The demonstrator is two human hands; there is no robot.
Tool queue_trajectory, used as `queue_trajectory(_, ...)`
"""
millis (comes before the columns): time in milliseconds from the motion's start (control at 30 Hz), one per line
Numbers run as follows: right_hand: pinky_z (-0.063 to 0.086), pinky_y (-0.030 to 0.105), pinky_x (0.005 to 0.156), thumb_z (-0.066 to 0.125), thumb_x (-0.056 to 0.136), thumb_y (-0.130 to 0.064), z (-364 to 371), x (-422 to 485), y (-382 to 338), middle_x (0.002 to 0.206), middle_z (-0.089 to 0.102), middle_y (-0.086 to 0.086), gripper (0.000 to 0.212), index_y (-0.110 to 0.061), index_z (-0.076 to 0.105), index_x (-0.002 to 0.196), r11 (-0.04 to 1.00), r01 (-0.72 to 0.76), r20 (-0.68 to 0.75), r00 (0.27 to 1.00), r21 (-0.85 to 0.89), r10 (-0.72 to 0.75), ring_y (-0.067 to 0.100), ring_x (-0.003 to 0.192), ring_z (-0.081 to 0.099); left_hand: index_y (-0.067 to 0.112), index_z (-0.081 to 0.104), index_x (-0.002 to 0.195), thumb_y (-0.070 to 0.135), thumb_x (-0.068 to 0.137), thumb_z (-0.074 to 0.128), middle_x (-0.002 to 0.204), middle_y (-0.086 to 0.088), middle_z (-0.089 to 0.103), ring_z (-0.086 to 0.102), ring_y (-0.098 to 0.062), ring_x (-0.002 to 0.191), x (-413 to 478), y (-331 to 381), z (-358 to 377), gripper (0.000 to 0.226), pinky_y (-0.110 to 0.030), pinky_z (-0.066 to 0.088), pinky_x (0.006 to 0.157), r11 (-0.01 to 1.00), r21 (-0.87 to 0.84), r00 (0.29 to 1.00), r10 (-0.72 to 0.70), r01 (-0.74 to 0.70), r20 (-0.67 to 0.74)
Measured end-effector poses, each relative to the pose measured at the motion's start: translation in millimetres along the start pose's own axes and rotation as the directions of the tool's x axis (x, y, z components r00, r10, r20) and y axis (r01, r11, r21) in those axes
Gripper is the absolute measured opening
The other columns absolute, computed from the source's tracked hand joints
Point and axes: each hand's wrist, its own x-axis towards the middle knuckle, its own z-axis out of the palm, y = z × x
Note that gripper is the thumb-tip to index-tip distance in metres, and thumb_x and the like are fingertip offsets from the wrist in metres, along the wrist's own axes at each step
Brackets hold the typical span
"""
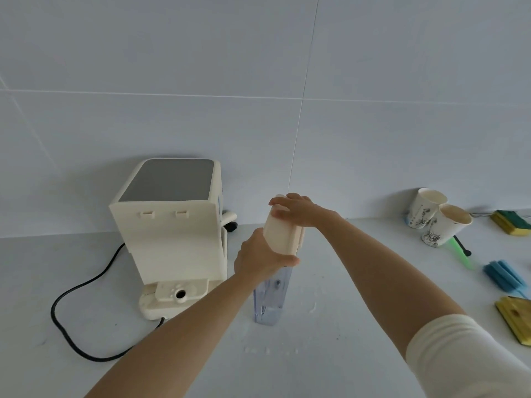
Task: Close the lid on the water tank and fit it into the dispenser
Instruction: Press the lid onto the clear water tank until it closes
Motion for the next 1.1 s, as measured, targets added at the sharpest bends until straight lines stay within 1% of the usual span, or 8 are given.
queue_trajectory(133,0.03,0.045,0.107,0.033,0.092,-0.043,-2.0,-4.1,8.8,0.143,0.034,0.008,0.042,-0.038,0.038,0.133,0.999,-0.046,-0.04,0.998,0.028,0.047,0.031,0.133,0.028,0.014,0.051,0.12,0.039,0.047,0.079,0.11,-0.003,0.063,0.058,-0.025,0.104,3.7,1.0,-11.3,0.082,-0.042,0.051,0.09,1.0,0.013,0.999,0.027,-0.027,0.041)
queue_trajectory(233,0.034,0.045,0.107,0.035,0.09,-0.046,-3.9,-7.7,19.4,0.143,0.034,0.008,0.044,-0.039,0.038,0.133,0.994,-0.089,-0.062,0.994,0.058,0.092,0.031,0.13,0.033,0.011,0.051,0.119,0.032,0.054,0.081,0.106,-0.002,0.058,0.056,-0.024,0.102,7.4,0.9,-19.7,0.075,-0.036,0.048,0.085,0.998,0.051,0.997,0.04,-0.044,0.067)
queue_trajectory(433,0.039,0.042,0.103,0.041,0.089,-0.046,-2.5,-22.1,37.5,0.137,0.037,0.014,0.049,-0.032,0.037,0.136,0.98,-0.129,-0.117,0.982,0.15,0.147,0.033,0.12,0.044,0.01,0.056,0.115,0.027,0.057,0.084,0.106,-0.004,0.058,0.055,-0.024,0.102,18.6,0.1,-33.4,0.067,-0.03,0.045,0.076,0.993,0.074,0.989,0.079,-0.089,0.123)
queue_trajectory(567,0.04,0.03,0.083,0.049,0.089,-0.039,2.8,-35.8,49.5,0.138,0.036,0.016,0.05,-0.026,0.04,0.136,0.942,-0.128,-0.169,0.968,0.31,0.187,0.028,0.1,0.047,0.012,0.058,0.113,0.024,0.056,0.085,0.099,-0.001,0.053,0.052,-0.02,0.09,24.9,0.5,-42.6,0.064,-0.026,0.041,0.066,0.987,0.079,0.979,0.125,-0.14,0.161)
queue_trajectory(767,0.041,0.038,0.1,0.062,0.081,-0.04,12.1,-61.3,67.3,0.14,0.038,0.013,0.057,-0.025,0.045,0.133,0.872,-0.133,-0.197,0.948,0.471,0.251,0.032,0.12,0.047,0.01,0.057,0.118,0.018,0.054,0.087,0.116,-0.008,0.061,0.058,-0.021,0.1,37.5,1.6,-49.1,0.071,-0.027,0.044,0.082,0.975,0.084,0.955,0.179,-0.204,0.238)
queue_trajectory(867,0.041,0.036,0.098,0.063,0.079,-0.041,18.2,-73.8,69.8,0.139,0.038,0.013,0.059,-0.025,0.045,0.133,0.841,-0.138,-0.219,0.932,0.524,0.289,0.03,0.119,0.047,0.01,0.056,0.119,0.014,0.057,0.085,0.115,-0.004,0.06,0.057,-0.019,0.105,41.4,4.8,-50.9,0.069,-0.03,0.044,0.091,0.97,0.086,0.939,0.195,-0.227,0.282)
queue_trajectory(1000,0.037,0.028,0.089,0.06,0.082,-0.043,27.1,-89.6,67.8,0.138,0.031,0.012,0.061,-0.024,0.041,0.136,0.821,-0.143,-0.246,0.913,0.553,0.326,0.027,0.11,0.047,0.008,0.056,0.12,0.005,0.062,0.082,0.11,0.0,0.057,0.054,-0.016,0.103,43.7,6.9,-51.7,0.064,-0.027,0.041,0.09,0.969,0.049,0.92,0.215,-0.244,0.327)
queue_trajectory(1100,0.039,0.031,0.094,0.057,0.083,-0.044,32.0,-98.6,66.4,0.136,0.031,0.013,0.06,-0.025,0.039,0.138,0.81,-0.147,-0.264,0.899,0.568,0.349,0.028,0.11,0.047,0.011,0.055,0.123,0.003,0.065,0.078,0.111,0.002,0.055,0.055,-0.017,0.106,43.5,5.8,-50.7,0.062,-0.028,0.039,0.092,0.97,-0.001,0.91,0.227,-0.242,0.348)
